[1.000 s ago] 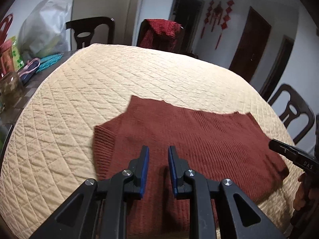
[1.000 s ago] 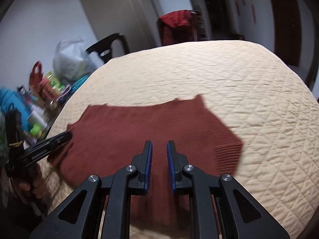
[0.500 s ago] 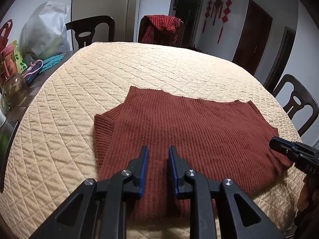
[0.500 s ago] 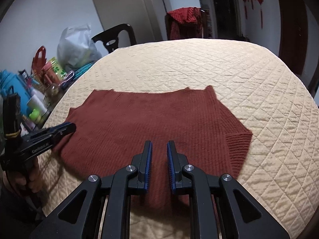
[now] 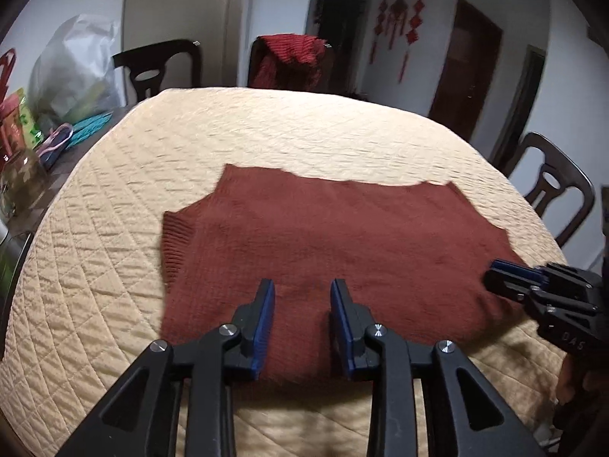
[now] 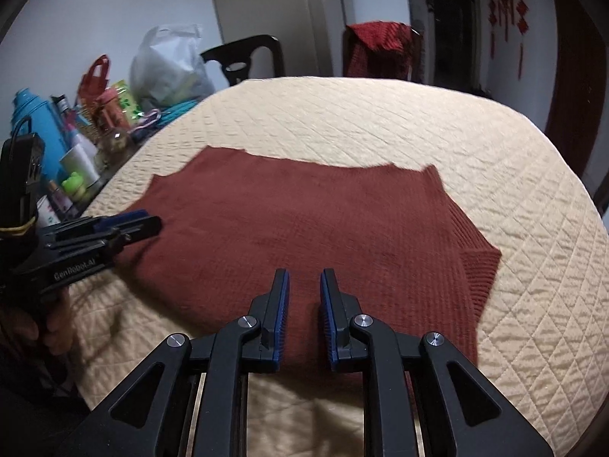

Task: Fold small clothes

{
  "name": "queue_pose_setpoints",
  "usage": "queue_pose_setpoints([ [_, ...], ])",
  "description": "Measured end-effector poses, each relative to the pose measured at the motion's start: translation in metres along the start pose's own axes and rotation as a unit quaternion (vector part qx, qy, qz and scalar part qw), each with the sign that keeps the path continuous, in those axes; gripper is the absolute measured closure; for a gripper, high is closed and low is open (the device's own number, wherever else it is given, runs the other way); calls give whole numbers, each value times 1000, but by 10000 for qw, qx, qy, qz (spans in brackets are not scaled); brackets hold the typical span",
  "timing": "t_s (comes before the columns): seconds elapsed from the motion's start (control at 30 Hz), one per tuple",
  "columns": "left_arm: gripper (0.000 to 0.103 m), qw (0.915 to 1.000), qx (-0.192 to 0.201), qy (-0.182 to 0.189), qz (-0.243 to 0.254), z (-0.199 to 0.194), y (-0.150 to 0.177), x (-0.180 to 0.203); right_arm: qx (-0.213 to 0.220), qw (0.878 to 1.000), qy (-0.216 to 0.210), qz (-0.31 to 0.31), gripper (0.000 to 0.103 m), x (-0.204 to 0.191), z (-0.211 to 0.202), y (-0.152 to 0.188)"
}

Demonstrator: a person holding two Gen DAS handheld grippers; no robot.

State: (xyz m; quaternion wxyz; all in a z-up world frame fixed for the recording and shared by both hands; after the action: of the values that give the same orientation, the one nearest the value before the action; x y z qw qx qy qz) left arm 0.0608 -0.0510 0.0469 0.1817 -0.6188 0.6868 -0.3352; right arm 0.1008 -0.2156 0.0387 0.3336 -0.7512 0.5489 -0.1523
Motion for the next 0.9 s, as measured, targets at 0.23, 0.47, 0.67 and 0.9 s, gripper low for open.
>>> queue_pose_setpoints([
  [0.23, 70, 9989, -182, 257, 354, 10, 19, 25, -245, 9990, -168, -324, 86, -19, 13, 15],
  [0.47, 70, 9998, -140, 118, 93, 3, 17, 7, -59, 10000, 11, -78, 86, 1, -8, 20],
  [0.67, 70, 10000, -34, -46, -1, -6, 11, -2, -82, 9995, 117, 271, 86, 20, -11, 21],
  [0.9, 70, 9994, 80, -311, -159, -10, 1, -21, 14, 9997, 87, 244, 83, 16, -13, 12],
])
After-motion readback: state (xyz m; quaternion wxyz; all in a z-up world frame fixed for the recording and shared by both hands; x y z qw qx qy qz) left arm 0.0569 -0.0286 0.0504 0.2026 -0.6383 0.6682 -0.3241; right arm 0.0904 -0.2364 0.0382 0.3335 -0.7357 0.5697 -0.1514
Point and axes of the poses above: each gripper's, at about its wrist camera, not at the fingertips, and z roughly the way its jaws point, x to its right, y to its underside, the point moved 4 cm from there along z, roughly the way its jaws point, and after that the axes turned 1 degree about x, right-handed, at the moved point
